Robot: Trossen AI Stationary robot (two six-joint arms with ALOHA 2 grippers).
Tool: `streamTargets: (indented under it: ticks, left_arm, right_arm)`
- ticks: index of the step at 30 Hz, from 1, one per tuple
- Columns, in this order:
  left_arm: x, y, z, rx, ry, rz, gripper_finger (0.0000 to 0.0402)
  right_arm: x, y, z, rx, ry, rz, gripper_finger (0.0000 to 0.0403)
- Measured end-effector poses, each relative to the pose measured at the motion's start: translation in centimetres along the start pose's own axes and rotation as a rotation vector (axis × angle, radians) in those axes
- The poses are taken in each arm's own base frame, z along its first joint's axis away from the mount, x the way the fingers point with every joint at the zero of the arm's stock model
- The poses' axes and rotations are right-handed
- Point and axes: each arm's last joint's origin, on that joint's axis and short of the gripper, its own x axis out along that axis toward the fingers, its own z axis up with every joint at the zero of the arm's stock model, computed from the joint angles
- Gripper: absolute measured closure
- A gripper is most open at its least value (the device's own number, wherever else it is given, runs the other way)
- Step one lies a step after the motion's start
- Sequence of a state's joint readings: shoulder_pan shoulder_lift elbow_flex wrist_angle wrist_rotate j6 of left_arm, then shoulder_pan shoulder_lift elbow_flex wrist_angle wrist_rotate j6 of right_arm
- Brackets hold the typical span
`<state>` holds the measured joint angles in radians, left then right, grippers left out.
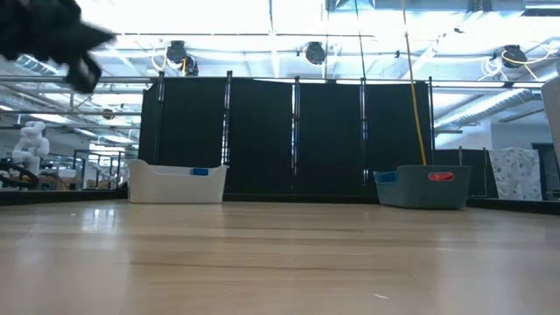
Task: Sort blocks by size
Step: Return to Home Position
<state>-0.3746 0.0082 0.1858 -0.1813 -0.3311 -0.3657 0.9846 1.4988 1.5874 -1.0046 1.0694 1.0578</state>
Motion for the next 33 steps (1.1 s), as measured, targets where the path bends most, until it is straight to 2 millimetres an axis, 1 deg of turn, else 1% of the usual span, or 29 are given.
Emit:
streamTargets:
  ticks: [2, 4, 5, 7, 8, 9, 10, 11, 12, 13, 14, 15, 17, 19, 20, 22, 24, 26, 27, 29, 31, 33]
  left_arm:
    - [-0.3, -0.6, 1.4, 0.036, -0.075, -0.085, 0.04]
    - [-0.8, -1.2, 3.0, 0.063, -0.146, -0.169, 0.04]
    - [-1.1, -1.4, 3.6, 0.07, -0.179, -0.202, 0.04]
    - [-1.6, -1.8, 4.9, 0.061, -0.232, -0.256, 0.04]
    - [-1.9, -2.0, 5.4, 0.061, -0.255, -0.289, 0.04]
    - [-2.2, -2.3, 5.9, 0.084, -0.272, -0.335, 0.04]
    - [-2.5, -2.5, 6.3, 0.135, -0.278, -0.402, 0.04]
    - [-2.9, -2.8, 6.8, 0.183, -0.283, -0.482, 0.04]
    - [-3.4, -3.1, 7.4, 0.208, -0.291, -0.561, 0.04]
    - [-4.0, -3.4, 8.0, 0.218, -0.303, -0.632, 0.04]
    - [-4.6, -3.6, 8.7, 0.226, -0.31, -0.695, 0.04]
    - [-5.2, -3.8, 9.4, 0.239, -0.303, -0.743, 0.04]
    - [-6.4, -4.0, 10.6, 0.276, -0.281, -0.771, 0.04]
    - [-7.4, -3.9, 11.6, 0.3, -0.274, -0.739, 0.04]
    - [-7.7, -3.9, 12.0, 0.302, -0.273, -0.724, 0.04]
    - [-8.4, -3.8, 12.6, 0.305, -0.272, -0.71, 0.04]
    - [-8.9, -3.8, 13.0, 0.301, -0.264, -0.708, 0.04]
    - [-9.0, -3.8, 13.0, 0.28, -0.233, -0.724, 0.04]
    - [-9.0, -3.8, 12.9, 0.266, -0.218, -0.739, 0.04]
    - [-9.0, -3.8, 12.7, 0.245, -0.185, -0.75, 0.04]
    - [-8.9, -3.7, 12.4, 0.237, -0.144, -0.741, 0.04]
    - [-8.7, -3.7, 12.2, 0.241, -0.146, -0.729, 0.04]
  right_arm:
    - [-1.7, -0.5, 3.0, -0.146, -0.069, 0.036, 0.0128]
    - [-3.2, -1.2, 5.5, -0.321, -0.09, 0.087, 0.0128]
    - [-3.9, -1.6, 6.7, -0.373, -0.094, 0.125, 0.0129]
    - [-5.1, -2.0, 8.7, -0.289, -0.111, 0.239, 0.0128]
    - [-5.5, -2.3, 9.2, -0.352, -0.097, 0.311, 0.0128]
    - [-5.7, -2.4, 9.1, -0.497, -0.059, 0.419, 0.0127]
    - [-5.7, -2.4, 8.8, -0.647, -0.027, 0.568, 0.0126]
    - [-5.8, -2.4, 8.8, -0.727, -0.012, 0.75, 0.0125]
    - [-5.8, -2.2, 8.7, -0.745, -0.002, 0.928, 0.0125]
    - [-5.7, -2.3, 8.5, -0.74, 0.013, 1.062, 0.0125]
    - [-5.6, -2.8, 8.5, -0.712, 0.021, 1.111, 0.0125]
    - [-5.6, -3.8, 8.8, -0.649, 0.022, 1.085, 0.0125]
    - [-5.7, -6.5, 9.4, -0.461, 0.004, 0.904, 0.0125]
    - [-5.3, -9.0, 8.6, -0.38, -0.011, 0.769, 0.0124]
    - [-5.1, -10.0, 8.3, -0.351, -0.035, 0.764, 0.0124]
    - [-5.1, -11.5, 7.1, -0.35, -0.105, 0.857, 0.0124]
    - [-5.5, -12.9, 5.6, -0.393, -0.23, 1.036, 0.0124]
    - [-6.2, -15.1, 4.1, -0.352, -0.343, 1.157, 0.0124]
    - [-6.3, -16.2, 3.2, -0.308, -0.367, 1.168, 0.0124]
    - [-5.9, -18.1, 1.1, -0.22, -0.408, 1.124, 0.0124]
    - [-4.9, -19.4, -1.5, -0.201, -0.438, 1.086, 0.0124]
    - [-4.6, -20.3, -3.3, -0.179, -0.518, 1.125, 0.0124]
